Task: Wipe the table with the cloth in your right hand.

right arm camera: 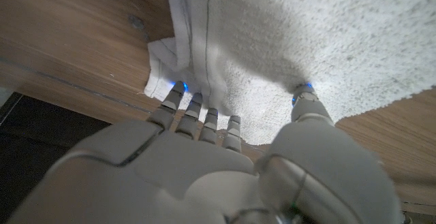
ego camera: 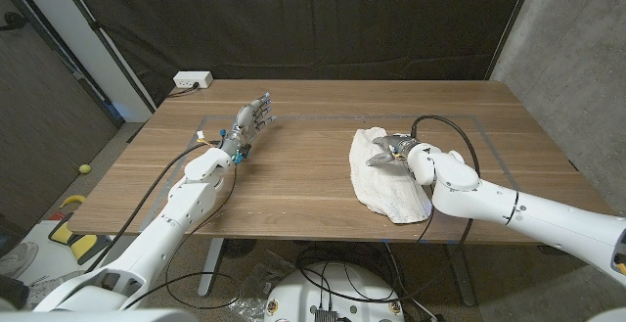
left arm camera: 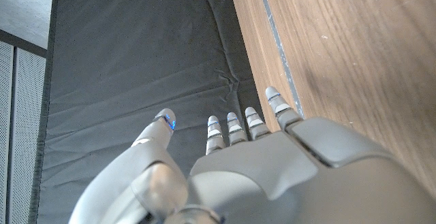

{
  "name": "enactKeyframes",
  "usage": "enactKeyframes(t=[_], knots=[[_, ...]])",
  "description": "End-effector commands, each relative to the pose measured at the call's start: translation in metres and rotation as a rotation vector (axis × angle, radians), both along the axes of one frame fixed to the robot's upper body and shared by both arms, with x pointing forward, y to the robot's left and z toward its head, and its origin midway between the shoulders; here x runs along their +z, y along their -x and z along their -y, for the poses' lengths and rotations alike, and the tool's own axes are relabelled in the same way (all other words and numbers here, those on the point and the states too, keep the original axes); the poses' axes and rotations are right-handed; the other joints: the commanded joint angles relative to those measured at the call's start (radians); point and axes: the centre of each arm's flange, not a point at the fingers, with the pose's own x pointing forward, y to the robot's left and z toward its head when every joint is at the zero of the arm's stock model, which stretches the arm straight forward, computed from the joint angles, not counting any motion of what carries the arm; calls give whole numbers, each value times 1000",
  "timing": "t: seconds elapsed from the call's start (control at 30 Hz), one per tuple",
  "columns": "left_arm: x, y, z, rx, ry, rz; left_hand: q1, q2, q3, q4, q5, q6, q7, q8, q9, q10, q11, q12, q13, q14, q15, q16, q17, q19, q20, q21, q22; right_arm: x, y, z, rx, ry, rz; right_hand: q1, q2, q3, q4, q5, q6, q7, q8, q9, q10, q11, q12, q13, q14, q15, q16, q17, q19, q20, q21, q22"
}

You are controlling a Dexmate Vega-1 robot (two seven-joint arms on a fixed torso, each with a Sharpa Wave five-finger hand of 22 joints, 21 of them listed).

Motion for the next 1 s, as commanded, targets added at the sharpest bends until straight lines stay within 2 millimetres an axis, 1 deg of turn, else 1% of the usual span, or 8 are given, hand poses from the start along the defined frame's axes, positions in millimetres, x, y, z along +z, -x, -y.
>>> enactKeyframes(t=[0.03,0.1,0.2,0.37,0.5,0.63,0.7,1.0], knots=[[0,-4,-1,3,6,-5,-2,4,-2,1,10,-2,0,3,3,-5,2,6,1,-6,-3,6,4,-5,4,-2,5,-2,-5,-2,-14,6,65,90,22,24,-1,8,95,-7,11,-2,105,-21,11,0,128,-94,6,3,120,-71,60,15],[0,-4,-2,3,7,-4,-2,4,-2,1,10,-2,0,4,3,-5,1,6,1,-6,-3,6,4,-5,4,-2,5,-3,-6,-2,-19,9,70,141,41,39,-1,7,148,-8,14,-2,167,-32,17,-1,205,-132,12,5,172,-106,102,32],[0,-5,-2,4,8,-6,-3,4,-3,1,10,-2,0,3,3,-5,2,6,1,-6,-3,6,4,-6,4,-2,5,-3,-7,-1,-6,-10,96,182,65,47,9,-5,256,-8,25,-3,303,-52,38,-1,350,-177,30,11,217,-115,174,66],[0,-7,-2,0,9,-8,-4,3,-4,2,10,-2,0,4,3,-5,4,7,1,-6,-3,6,4,-7,5,-3,5,-1,-5,-1,10,-31,170,250,95,61,2,-21,408,-10,42,-4,457,-71,56,0,527,-197,72,34,255,-129,272,116],[1,-9,-2,-2,8,-9,-5,3,-5,2,10,-2,1,4,3,-4,2,8,1,-7,-3,6,4,-7,6,-3,6,0,-1,1,48,-79,274,310,103,46,8,-42,588,-19,61,-2,616,-73,71,3,718,-201,151,88,278,-157,404,193],[1,-9,-2,-3,9,-11,-6,2,-5,3,10,-3,1,4,3,-4,4,8,1,-7,-3,6,4,-8,6,-3,6,2,3,2,73,-126,363,330,108,34,19,-50,707,-25,77,2,717,-70,78,12,801,-200,185,121,283,-163,484,219],[1,-9,-1,-2,9,-10,-6,2,-6,3,10,-3,1,4,3,-4,5,8,1,-7,-3,7,4,-8,5,-3,6,3,4,2,85,-151,409,346,113,28,20,-53,769,-21,90,7,834,-66,101,15,851,-200,211,148,286,-172,534,226],[0,-8,-2,-2,14,-8,-9,2,-7,4,10,-4,1,4,3,-5,4,9,1,-8,-3,7,4,-8,6,-3,6,10,10,-1,139,-307,655,389,106,13,10,-56,806,-8,91,11,929,-77,128,49,938,-201,282,216,302,-184,614,243]])
